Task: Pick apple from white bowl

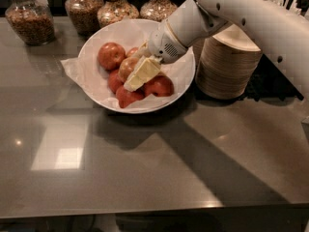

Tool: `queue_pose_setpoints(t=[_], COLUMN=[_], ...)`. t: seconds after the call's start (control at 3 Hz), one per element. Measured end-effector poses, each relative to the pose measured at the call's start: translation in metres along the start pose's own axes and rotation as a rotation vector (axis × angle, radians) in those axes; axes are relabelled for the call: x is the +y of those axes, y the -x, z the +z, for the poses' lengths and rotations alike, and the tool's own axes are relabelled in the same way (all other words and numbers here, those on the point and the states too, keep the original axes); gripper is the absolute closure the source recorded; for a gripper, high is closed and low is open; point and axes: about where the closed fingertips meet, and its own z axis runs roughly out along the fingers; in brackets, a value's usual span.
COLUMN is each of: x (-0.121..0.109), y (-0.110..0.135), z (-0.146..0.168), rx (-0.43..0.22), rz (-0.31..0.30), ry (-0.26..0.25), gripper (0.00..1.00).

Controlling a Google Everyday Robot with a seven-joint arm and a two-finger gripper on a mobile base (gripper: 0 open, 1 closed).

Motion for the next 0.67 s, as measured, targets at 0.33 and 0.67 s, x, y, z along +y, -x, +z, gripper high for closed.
queue_pose_setpoints(t=[0.33, 0.67], x=[0.0, 0.0003], y=[0.0, 0.0016], z=[0.0, -0.002], rx=[0.0, 0.003], rz=[0.0, -0.001], ry=[0.0, -0.002], gripper=[0.91, 1.0])
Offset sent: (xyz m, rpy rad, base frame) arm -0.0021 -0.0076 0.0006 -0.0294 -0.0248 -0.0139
